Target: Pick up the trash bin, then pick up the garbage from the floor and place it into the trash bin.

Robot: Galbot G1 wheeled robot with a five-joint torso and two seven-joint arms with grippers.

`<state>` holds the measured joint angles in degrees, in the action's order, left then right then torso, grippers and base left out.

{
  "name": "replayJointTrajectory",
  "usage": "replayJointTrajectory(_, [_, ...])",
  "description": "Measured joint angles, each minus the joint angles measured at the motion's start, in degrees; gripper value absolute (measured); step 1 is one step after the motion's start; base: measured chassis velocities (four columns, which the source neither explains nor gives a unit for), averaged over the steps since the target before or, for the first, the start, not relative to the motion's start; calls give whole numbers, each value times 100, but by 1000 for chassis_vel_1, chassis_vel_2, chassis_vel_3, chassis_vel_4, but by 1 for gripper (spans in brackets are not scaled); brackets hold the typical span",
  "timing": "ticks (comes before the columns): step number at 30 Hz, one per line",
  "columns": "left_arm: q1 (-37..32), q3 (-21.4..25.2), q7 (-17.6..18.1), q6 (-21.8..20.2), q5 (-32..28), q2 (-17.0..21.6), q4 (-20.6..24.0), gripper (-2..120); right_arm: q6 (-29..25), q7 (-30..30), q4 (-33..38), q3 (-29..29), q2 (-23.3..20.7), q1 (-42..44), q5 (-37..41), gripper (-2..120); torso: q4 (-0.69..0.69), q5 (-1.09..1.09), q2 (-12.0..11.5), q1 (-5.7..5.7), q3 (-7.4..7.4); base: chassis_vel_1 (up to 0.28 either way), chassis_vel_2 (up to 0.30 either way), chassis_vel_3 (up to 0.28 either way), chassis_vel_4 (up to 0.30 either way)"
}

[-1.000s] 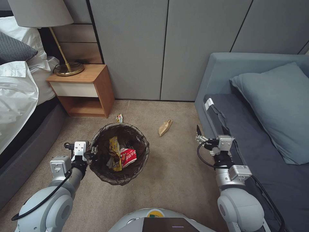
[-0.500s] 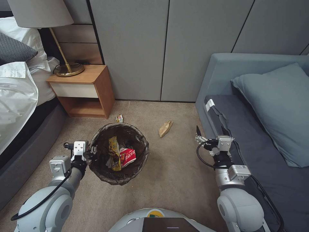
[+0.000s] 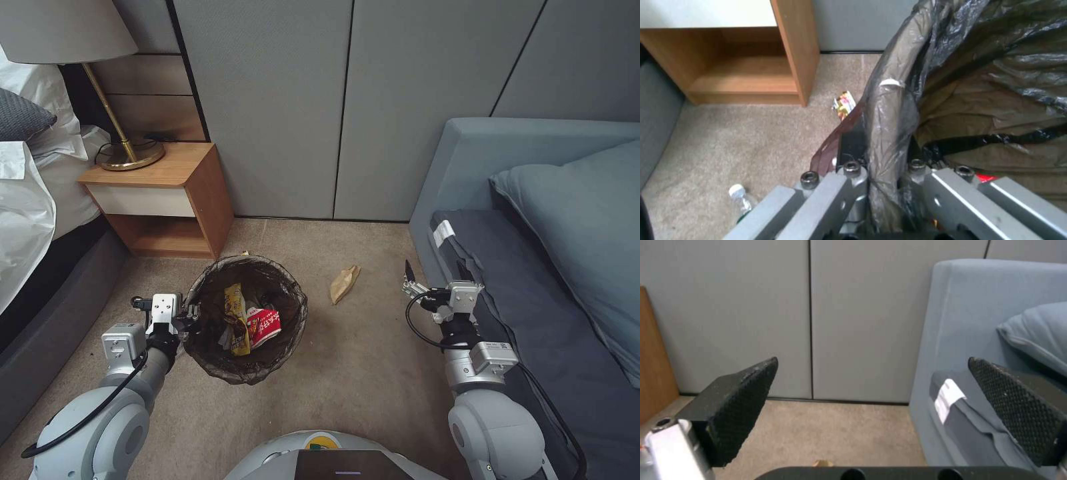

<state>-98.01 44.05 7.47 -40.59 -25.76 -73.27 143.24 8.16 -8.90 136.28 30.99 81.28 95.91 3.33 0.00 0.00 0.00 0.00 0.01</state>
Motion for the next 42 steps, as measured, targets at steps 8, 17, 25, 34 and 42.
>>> replayJointTrajectory(8, [-10, 0, 1, -2, -1, -7, 1, 2, -7, -5, 9, -8, 0, 22, -11, 100, 0, 0, 0, 0, 0, -128, 134, 134, -133])
replayJointTrajectory(17, [-46, 5, 5, -2, -3, -32, 0, 2, -58, -20, 11, -73, 3, 40, -30, 100, 0, -1, 0, 0, 0, -116, 136, 134, -113])
replayJointTrajectory(25, [-174, 73, 25, -7, -64, 13, 1, 2, 214, -121, -44, -202, -166, 0, 272, 100, -1, 0, 0, 0, -1, -10, 15, 6, -10])
replayJointTrajectory(34, [-433, 87, 224, -60, -288, 51, 0, 2, 958, -876, -763, -739, -847, -802, 2035, 100, 2, 0, 0, 0, -1, 0, 0, 0, 0])
replayJointTrajectory(42, [-593, 100, 366, -81, -382, 65, 0, 2, 1111, -930, -1678, -1053, -1170, -1504, 2724, 100, 0, 0, 0, 0, -1, 0, 0, 0, 0])
